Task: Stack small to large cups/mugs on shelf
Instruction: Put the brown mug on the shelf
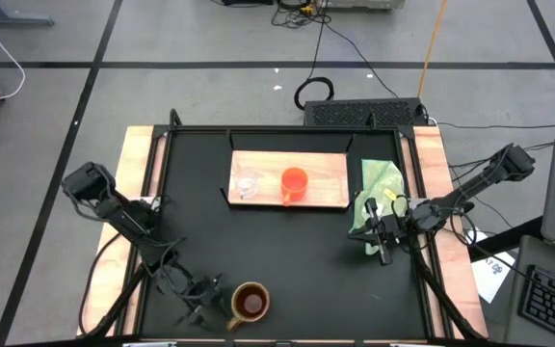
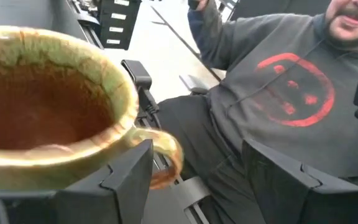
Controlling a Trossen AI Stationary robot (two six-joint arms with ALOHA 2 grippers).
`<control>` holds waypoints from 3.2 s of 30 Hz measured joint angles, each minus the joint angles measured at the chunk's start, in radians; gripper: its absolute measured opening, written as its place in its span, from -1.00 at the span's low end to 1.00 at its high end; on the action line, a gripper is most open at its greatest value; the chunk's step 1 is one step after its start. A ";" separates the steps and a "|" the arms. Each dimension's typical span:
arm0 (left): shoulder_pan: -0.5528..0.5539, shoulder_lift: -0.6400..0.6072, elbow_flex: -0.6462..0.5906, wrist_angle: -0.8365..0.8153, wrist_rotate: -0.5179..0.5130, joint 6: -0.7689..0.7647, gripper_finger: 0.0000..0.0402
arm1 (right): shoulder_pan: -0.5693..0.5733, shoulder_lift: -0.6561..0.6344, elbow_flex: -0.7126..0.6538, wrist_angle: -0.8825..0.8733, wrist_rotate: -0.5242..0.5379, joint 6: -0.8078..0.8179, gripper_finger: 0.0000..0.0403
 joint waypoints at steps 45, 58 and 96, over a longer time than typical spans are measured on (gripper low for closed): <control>0.399 -0.212 0.493 -1.139 0.164 0.085 0.22 | 0.000 0.000 0.000 -0.067 0.000 -0.012 -1.00; 0.480 0.127 0.741 -1.434 0.208 0.189 0.22 | 0.000 0.000 0.000 -0.072 0.000 -0.014 -1.00; 0.471 0.303 0.852 -1.430 0.337 0.205 0.22 | 0.000 0.000 0.000 -0.095 0.000 -0.014 -1.00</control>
